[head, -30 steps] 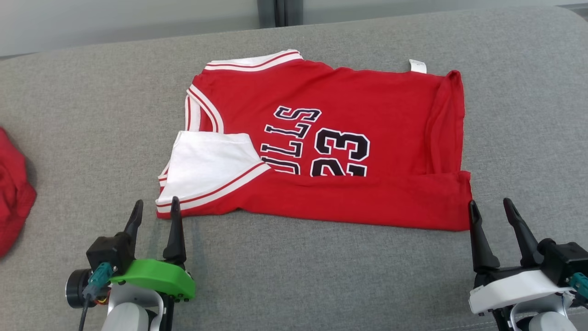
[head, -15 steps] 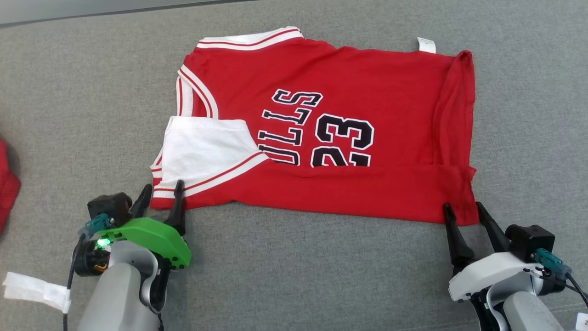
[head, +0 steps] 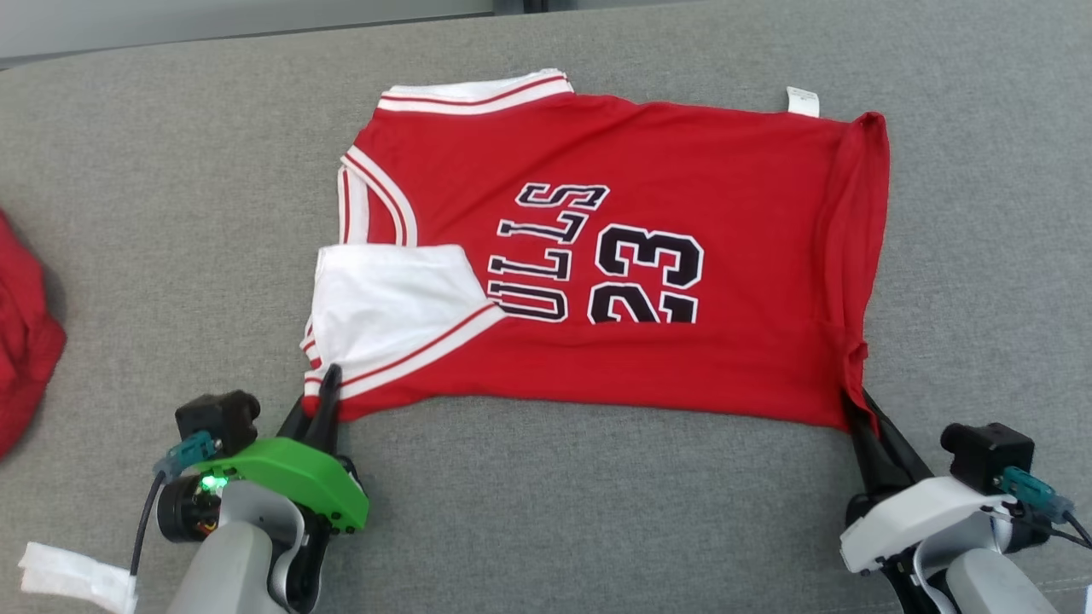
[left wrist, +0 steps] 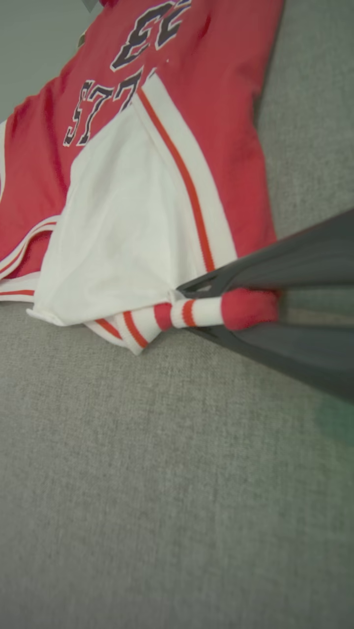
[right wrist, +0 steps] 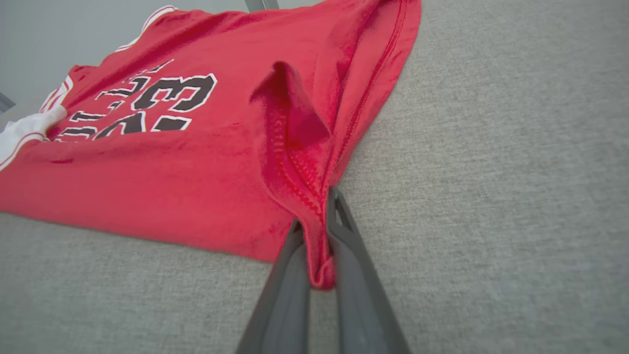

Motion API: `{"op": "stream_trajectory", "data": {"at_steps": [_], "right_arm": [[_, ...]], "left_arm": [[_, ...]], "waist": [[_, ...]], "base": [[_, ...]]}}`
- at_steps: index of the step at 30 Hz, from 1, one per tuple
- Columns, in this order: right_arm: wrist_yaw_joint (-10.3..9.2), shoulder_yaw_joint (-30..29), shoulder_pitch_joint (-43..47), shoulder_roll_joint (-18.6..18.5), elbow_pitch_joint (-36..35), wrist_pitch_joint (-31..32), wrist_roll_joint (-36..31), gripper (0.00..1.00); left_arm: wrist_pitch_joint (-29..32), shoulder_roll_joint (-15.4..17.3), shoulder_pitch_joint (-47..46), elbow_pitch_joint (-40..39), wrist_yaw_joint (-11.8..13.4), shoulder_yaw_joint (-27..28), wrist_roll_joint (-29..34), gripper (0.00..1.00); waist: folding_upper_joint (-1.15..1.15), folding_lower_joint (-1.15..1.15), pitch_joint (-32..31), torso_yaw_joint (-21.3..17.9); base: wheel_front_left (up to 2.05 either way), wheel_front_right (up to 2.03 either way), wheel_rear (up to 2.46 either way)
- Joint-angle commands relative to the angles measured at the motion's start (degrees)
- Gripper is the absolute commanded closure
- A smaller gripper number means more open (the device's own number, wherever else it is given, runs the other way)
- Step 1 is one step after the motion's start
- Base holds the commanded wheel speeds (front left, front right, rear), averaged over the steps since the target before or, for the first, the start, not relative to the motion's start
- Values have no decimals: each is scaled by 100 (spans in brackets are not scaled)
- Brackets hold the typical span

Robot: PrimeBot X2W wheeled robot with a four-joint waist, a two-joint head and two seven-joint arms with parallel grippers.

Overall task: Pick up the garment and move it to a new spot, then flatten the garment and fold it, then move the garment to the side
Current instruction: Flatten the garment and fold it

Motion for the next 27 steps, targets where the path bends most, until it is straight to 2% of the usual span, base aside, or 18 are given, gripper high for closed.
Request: {"op": "stream_trajectory", "data": {"at_steps": [1, 6, 15, 16, 17, 18, 22, 27], "right_arm": [[-8, -12, 150, -125, -86, -9, 50, 100], [-9, -59, 621, -438, -367, 68, 190, 100], [-15, -282, 1328, -558, -472, 344, 295, 100], [-15, -284, 1368, -541, -457, 384, 317, 94], [-15, -277, 1401, -525, -456, 408, 343, 29], [-14, -288, 1402, -520, -469, 397, 335, 0], [-8, -473, 1379, -391, -782, 181, 113, 0], [-7, -789, 1293, -223, -1671, 90, -401, 0]], "left_arm": [[-43, 111, 235, -48, 23, 34, -73, 100], [-2, 135, 896, -537, 198, 86, -137, 100], [525, 181, 2132, -1690, 663, 69, -196, 100], [546, 191, 2188, -1827, 720, 41, -140, 100], [579, 168, 2232, -1922, 753, 8, -120, 0], [535, 148, 2235, -2011, 784, -6, -97, 0], [67, 99, 2107, -2349, 964, -10, 144, 0], [-485, 173, 1987, -2750, 1243, 5, 618, 0]], "waist": [[0, 0, -121, 102], [0, 0, -363, 279], [0, 0, -700, 360], [0, 0, -715, 369], [0, 0, -720, 379], [0, 0, -721, 383], [0, 0, -731, 312], [0, 0, -766, 105]], "base": [[0, 0, 0], [0, 0, 0], [0, 0, 0], [0, 0, 0], [0, 0, 0], [0, 0, 0], [0, 0, 0], [0, 0, 0]]}}
